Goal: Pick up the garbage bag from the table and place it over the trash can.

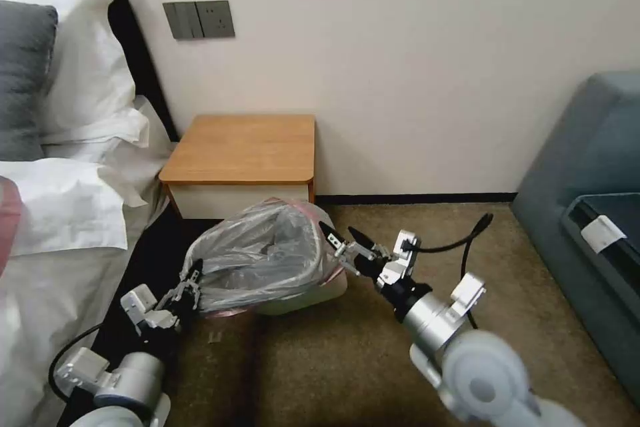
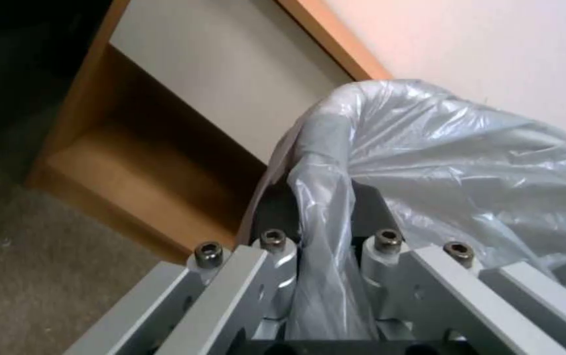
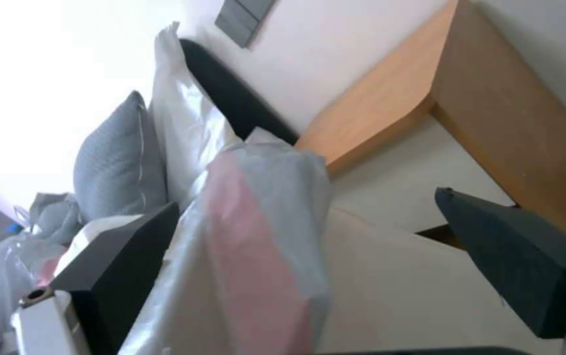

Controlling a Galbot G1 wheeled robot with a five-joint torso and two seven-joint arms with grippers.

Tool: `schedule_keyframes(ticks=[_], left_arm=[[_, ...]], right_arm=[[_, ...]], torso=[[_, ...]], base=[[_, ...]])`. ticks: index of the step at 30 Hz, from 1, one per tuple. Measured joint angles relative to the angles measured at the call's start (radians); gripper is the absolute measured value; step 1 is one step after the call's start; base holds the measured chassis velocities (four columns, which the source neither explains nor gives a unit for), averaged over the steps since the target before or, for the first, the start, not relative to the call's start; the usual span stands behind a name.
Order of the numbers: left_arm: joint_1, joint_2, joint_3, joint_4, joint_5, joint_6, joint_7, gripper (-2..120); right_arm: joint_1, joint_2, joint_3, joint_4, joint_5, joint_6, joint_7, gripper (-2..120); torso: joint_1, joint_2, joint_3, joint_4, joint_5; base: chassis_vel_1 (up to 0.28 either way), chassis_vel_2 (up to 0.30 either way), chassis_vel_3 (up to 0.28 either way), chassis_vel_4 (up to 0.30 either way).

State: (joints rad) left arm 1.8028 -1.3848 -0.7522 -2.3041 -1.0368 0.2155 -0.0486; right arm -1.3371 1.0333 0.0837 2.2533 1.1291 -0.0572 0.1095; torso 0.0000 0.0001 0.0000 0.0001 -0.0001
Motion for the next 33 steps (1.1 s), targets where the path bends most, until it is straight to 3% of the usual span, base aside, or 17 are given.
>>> schedule_keyframes(ticks=[5, 15, 17, 19, 20, 25, 28, 33], left_arm=[[0.002, -0.006, 0.001, -0.008, -0.009, 0.004, -0.005, 8], [0.002, -0.013, 0.011, -0.022, -0.026, 0.012, -0.012, 8], [0.002, -0.014, 0.012, -0.024, -0.029, 0.014, -0.013, 8], [0.002, -0.014, 0.012, -0.024, -0.030, 0.014, -0.013, 8], [0.003, -0.015, 0.011, -0.026, -0.031, 0.014, -0.013, 8], [0.004, -0.017, 0.011, -0.027, -0.035, 0.014, -0.013, 8], [0.003, -0.018, 0.012, -0.027, -0.035, 0.014, -0.013, 8], [0.003, -0.019, 0.014, -0.027, -0.034, 0.014, -0.013, 8]], right_arm=[[-0.012, 0.018, 0.010, 0.005, 0.003, 0.019, -0.004, 78], [-0.027, 0.026, 0.009, 0.004, 0.010, 0.024, -0.025, 47], [-0.027, 0.032, 0.009, 0.005, 0.013, 0.029, -0.027, 36], [-0.027, 0.033, 0.009, 0.005, 0.014, 0.031, -0.028, 34], [-0.028, 0.036, 0.010, 0.006, 0.015, 0.034, -0.029, 26], [-0.034, 0.047, 0.016, 0.013, 0.016, 0.040, -0.028, 7], [-0.038, 0.052, 0.017, 0.013, 0.015, 0.043, -0.028, 0], [-0.040, 0.058, 0.016, 0.016, 0.015, 0.045, -0.027, 0]], torso=[[0.000, 0.000, 0.000, 0.0000, 0.0000], [0.000, 0.000, 0.000, 0.0000, 0.0001], [0.000, 0.000, 0.000, 0.0000, 0.0001], [0.000, 0.000, 0.000, 0.0000, 0.0001], [0.000, 0.000, 0.000, 0.0000, 0.0001], [0.000, 0.000, 0.000, 0.0000, 0.0000], [0.000, 0.000, 0.000, -0.0001, 0.0001], [0.000, 0.000, 0.000, -0.0001, 0.0001]], base=[[0.000, 0.000, 0.000, 0.000], [0.000, 0.000, 0.000, 0.000], [0.000, 0.000, 0.000, 0.000], [0.000, 0.000, 0.000, 0.000], [0.000, 0.000, 0.000, 0.000], [0.000, 0.000, 0.000, 0.000], [0.000, 0.000, 0.000, 0.000], [0.000, 0.000, 0.000, 0.000]])
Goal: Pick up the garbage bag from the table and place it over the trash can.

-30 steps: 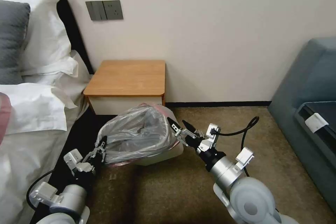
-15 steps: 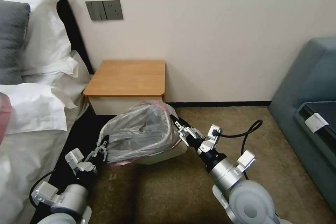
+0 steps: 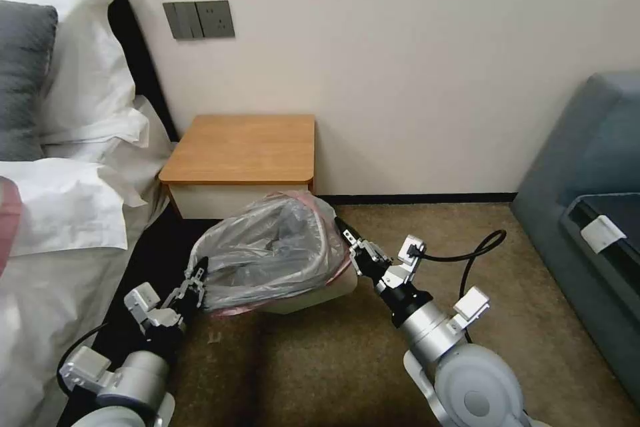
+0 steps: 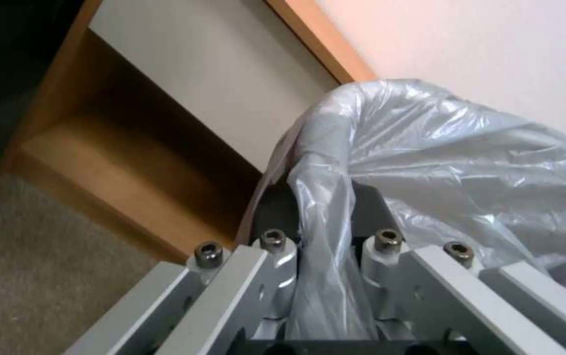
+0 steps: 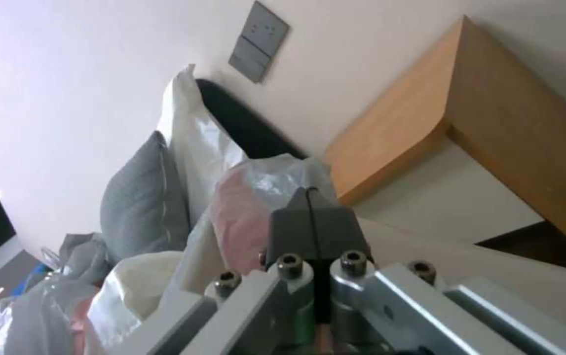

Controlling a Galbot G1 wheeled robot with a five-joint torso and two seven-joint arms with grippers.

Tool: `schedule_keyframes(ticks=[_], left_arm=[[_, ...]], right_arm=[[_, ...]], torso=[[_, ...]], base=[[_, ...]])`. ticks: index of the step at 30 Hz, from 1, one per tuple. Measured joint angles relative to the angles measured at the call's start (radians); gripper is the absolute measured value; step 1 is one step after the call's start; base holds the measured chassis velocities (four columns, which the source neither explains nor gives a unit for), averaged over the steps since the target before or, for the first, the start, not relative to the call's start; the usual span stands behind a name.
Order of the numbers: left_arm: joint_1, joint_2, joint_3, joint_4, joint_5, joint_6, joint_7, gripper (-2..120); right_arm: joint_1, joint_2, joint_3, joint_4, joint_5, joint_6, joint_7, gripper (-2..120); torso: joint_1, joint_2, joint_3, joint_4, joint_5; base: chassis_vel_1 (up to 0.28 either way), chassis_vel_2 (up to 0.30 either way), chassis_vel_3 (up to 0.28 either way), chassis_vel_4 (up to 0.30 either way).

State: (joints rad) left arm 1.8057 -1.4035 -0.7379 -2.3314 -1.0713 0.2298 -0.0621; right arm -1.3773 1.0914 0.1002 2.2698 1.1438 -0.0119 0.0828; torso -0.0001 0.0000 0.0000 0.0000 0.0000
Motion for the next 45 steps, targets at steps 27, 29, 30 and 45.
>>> schedule_keyframes(ticks=[27, 29, 30, 45], left_arm=[[0.005, -0.005, 0.011, -0.008, 0.076, -0.007, 0.019, 8], [0.002, -0.005, 0.014, -0.006, 0.123, -0.017, 0.016, 8], [0.002, -0.005, 0.014, -0.006, 0.123, -0.017, 0.016, 8], [-0.015, 0.019, 0.048, 0.026, 0.323, -0.054, -0.017, 8]], right_arm=[[0.013, -0.014, -0.011, -0.033, -0.095, -0.075, 0.240, 4], [-0.022, -0.032, 0.004, 0.005, -0.110, -0.070, 0.232, 12], [-0.022, -0.032, 0.004, 0.005, -0.110, -0.070, 0.232, 12], [-0.047, -0.221, 0.161, 0.221, -0.084, -0.084, 0.184, 69]], torso=[[0.000, 0.000, 0.000, 0.0000, 0.0000], [0.000, 0.000, 0.000, 0.0000, 0.0000], [0.000, 0.000, 0.000, 0.0000, 0.0000], [0.000, 0.000, 0.000, -0.0003, 0.0002]], base=[[0.000, 0.000, 0.000, 0.000], [0.000, 0.000, 0.000, 0.000], [0.000, 0.000, 0.000, 0.000], [0.000, 0.000, 0.000, 0.000]])
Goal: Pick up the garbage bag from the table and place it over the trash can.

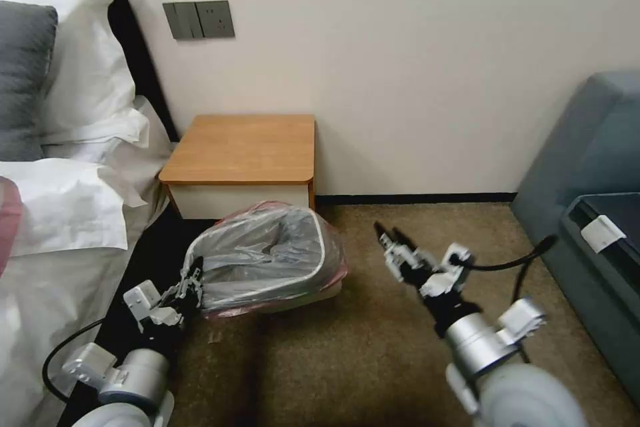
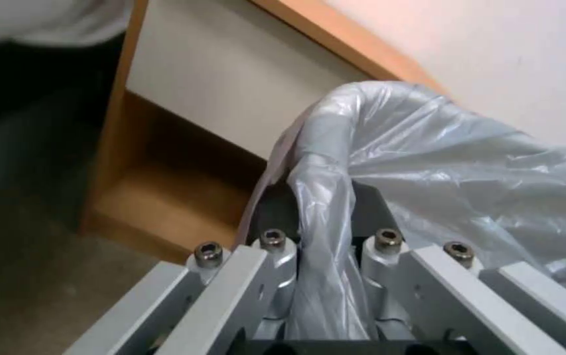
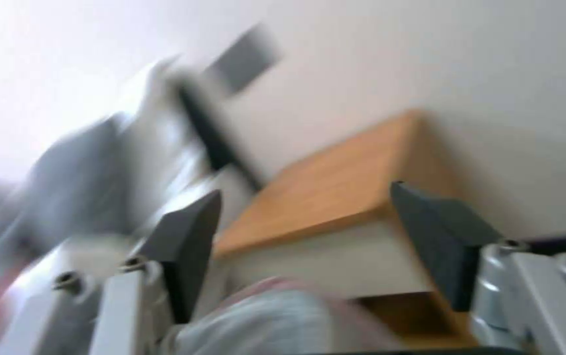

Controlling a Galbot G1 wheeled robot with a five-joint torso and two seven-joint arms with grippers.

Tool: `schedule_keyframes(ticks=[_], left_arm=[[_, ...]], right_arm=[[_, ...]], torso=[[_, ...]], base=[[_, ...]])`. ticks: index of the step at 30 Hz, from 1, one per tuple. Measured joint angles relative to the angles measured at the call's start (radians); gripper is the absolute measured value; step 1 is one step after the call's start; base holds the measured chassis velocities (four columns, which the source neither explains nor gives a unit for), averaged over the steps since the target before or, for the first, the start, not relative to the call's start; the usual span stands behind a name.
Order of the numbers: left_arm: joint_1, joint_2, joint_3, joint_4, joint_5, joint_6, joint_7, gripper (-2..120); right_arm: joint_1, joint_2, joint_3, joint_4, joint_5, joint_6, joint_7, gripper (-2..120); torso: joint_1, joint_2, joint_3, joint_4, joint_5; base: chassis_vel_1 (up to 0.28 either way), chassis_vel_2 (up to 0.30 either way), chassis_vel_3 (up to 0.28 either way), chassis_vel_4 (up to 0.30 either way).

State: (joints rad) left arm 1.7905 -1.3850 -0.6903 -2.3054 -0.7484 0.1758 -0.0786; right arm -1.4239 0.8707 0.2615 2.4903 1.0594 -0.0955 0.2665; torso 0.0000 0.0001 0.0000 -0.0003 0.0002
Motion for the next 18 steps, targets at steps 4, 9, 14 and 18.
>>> schedule_keyframes(ticks=[4, 9, 14, 18], left_arm=[[0.002, 0.010, 0.055, 0.012, 0.195, -0.043, 0.000, 8], [0.018, 0.002, 0.101, 0.012, 0.343, -0.080, 0.013, 8], [0.026, -0.004, 0.112, 0.013, 0.416, -0.107, 0.032, 8], [0.029, -0.012, 0.106, 0.015, 0.441, -0.119, 0.046, 8]], right_arm=[[0.265, -0.177, -0.133, 0.004, -0.061, -0.142, -0.173, 64], [0.645, -0.228, -0.498, -0.104, -0.314, -0.251, -0.427, 44], [0.860, -0.177, -0.700, -0.205, -0.420, -0.281, -0.541, 28], [0.996, -0.105, -0.839, -0.357, -0.525, -0.300, -0.629, 11]], torso=[[0.000, 0.000, 0.000, 0.0005, -0.0004], [0.000, 0.000, 0.000, 0.0004, -0.0002], [0.000, 0.000, 0.000, 0.0006, -0.0005], [0.000, 0.000, 0.000, 0.0004, -0.0003]], base=[[0.000, 0.000, 0.000, 0.000], [0.000, 0.000, 0.000, 0.000], [0.000, 0.000, 0.000, 0.000], [0.000, 0.000, 0.000, 0.000]])
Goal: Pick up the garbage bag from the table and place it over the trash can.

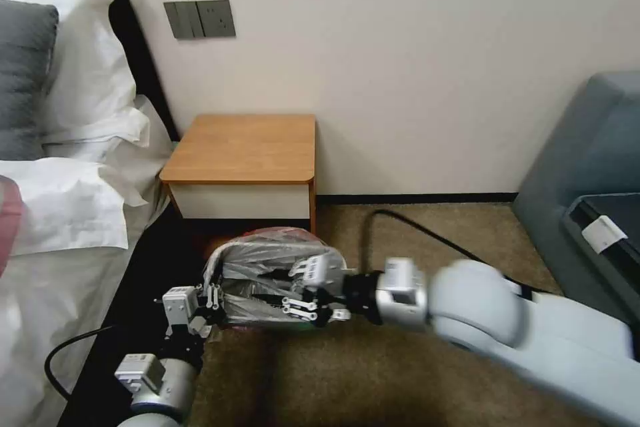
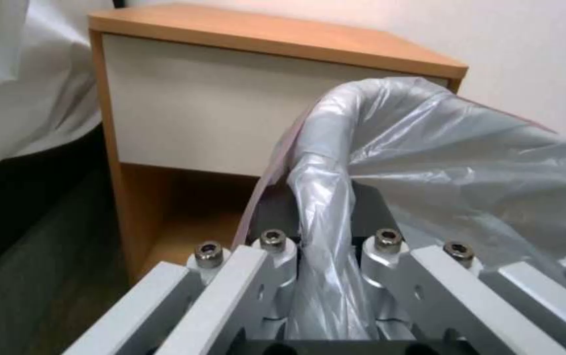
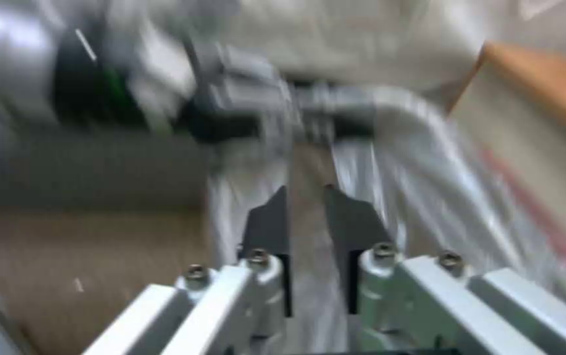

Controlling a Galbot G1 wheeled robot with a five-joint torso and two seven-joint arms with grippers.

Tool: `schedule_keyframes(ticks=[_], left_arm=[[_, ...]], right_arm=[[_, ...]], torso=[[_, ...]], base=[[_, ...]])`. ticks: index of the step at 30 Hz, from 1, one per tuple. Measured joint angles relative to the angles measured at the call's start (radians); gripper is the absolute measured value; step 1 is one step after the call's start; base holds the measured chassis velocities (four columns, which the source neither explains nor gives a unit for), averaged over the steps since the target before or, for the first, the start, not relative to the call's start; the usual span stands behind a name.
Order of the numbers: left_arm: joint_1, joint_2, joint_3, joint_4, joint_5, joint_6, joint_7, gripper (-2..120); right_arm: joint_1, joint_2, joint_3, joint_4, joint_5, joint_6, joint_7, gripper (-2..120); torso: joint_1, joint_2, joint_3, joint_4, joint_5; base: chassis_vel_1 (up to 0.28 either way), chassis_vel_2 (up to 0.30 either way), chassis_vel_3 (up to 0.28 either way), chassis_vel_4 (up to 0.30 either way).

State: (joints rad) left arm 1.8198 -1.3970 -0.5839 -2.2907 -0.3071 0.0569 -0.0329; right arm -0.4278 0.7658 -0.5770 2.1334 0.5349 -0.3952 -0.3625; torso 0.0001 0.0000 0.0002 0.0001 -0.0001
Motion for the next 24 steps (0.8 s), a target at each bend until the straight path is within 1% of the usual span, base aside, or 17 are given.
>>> schedule_keyframes(ticks=[1, 2, 3, 4, 6, 8, 10, 12, 14, 17, 18, 20, 22, 24], left_arm=[[0.000, 0.000, 0.000, 0.000, 0.000, 0.000, 0.000, 8], [0.000, -0.002, -0.002, 0.000, 0.000, 0.000, 0.000, 8], [0.001, -0.005, -0.004, 0.000, 0.000, -0.001, 0.001, 8], [0.003, -0.009, -0.005, -0.002, 0.000, -0.001, 0.001, 8], [0.003, -0.009, -0.006, -0.004, 0.000, -0.001, 0.001, 8], [0.009, -0.014, -0.004, -0.016, -0.010, 0.001, 0.001, 8], [0.010, -0.014, -0.003, -0.020, -0.015, 0.002, 0.001, 8], [0.014, -0.016, -0.002, -0.031, -0.025, 0.006, 0.001, 8], [0.014, -0.016, -0.002, -0.032, -0.025, 0.006, 0.001, 8], [0.019, -0.016, -0.001, -0.046, -0.025, 0.007, 0.001, 8], [0.019, -0.016, -0.001, -0.046, -0.025, 0.007, 0.001, 8], [0.023, -0.016, -0.001, -0.058, -0.018, 0.007, 0.006, 8], [0.024, -0.015, 0.000, -0.061, -0.015, 0.007, 0.008, 8], [0.026, -0.015, 0.008, -0.069, 0.001, 0.005, 0.012, 8]], right_arm=[[0.000, 0.000, 0.000, 0.000, 0.000, 0.000, 0.000, 11], [0.013, 0.012, -0.015, -0.021, -0.017, 0.000, -0.010, 8], [0.037, 0.033, -0.041, -0.056, -0.039, -0.003, -0.007, 2], [0.056, 0.051, -0.059, -0.077, -0.048, -0.011, 0.008, 0], [0.061, 0.058, -0.064, -0.083, -0.050, -0.016, 0.014, 0], [0.094, 0.100, -0.097, -0.118, -0.055, -0.056, 0.061, 0], [0.099, 0.109, -0.104, -0.125, -0.054, -0.064, 0.070, 0], [0.117, 0.149, -0.133, -0.159, -0.033, -0.092, 0.132, 0], [0.118, 0.151, -0.135, -0.161, -0.031, -0.094, 0.138, 0], [0.125, 0.180, -0.155, -0.186, -0.019, -0.137, 0.195, 0], [0.125, 0.180, -0.155, -0.186, -0.019, -0.137, 0.195, 0], [0.130, 0.189, -0.177, -0.188, -0.014, -0.190, 0.248, 0], [0.132, 0.189, -0.183, -0.188, -0.013, -0.200, 0.260, 0], [0.143, 0.190, -0.200, -0.185, -0.011, -0.224, 0.297, 0]], torso=[[0.000, 0.000, 0.000, 0.0000, 0.0000], [0.000, 0.000, 0.000, -0.0001, 0.0001], [0.000, 0.000, 0.000, -0.0002, 0.0000], [0.000, 0.000, 0.000, -0.0001, 0.0000], [0.000, 0.000, 0.000, -0.0001, 0.0000], [0.000, 0.000, 0.000, 0.0000, 0.0000], [0.000, 0.000, 0.000, -0.0001, -0.0001], [0.000, 0.000, 0.000, -0.0001, 0.0000], [0.000, 0.000, 0.000, -0.0001, -0.0001], [0.000, 0.000, 0.000, 0.0000, 0.0000], [0.000, 0.000, 0.000, 0.0000, 0.0000], [0.000, 0.000, 0.000, -0.0001, 0.0000], [0.000, 0.000, 0.000, -0.0001, 0.0000], [0.000, 0.000, 0.000, -0.0001, 0.0001]], base=[[0.000, 0.000, 0.000, 0.000], [0.000, 0.000, 0.000, 0.000], [0.000, 0.000, 0.000, 0.000], [0.000, 0.000, 0.000, 0.000], [0.000, 0.000, 0.000, 0.000], [0.000, 0.000, 0.000, 0.000], [0.000, 0.000, 0.000, 0.000], [0.000, 0.000, 0.000, 0.000], [0.000, 0.000, 0.000, 0.000], [0.000, 0.000, 0.000, 0.000], [0.000, 0.000, 0.000, 0.000], [0.000, 0.000, 0.000, 0.000], [0.000, 0.000, 0.000, 0.000], [0.000, 0.000, 0.000, 0.000]])
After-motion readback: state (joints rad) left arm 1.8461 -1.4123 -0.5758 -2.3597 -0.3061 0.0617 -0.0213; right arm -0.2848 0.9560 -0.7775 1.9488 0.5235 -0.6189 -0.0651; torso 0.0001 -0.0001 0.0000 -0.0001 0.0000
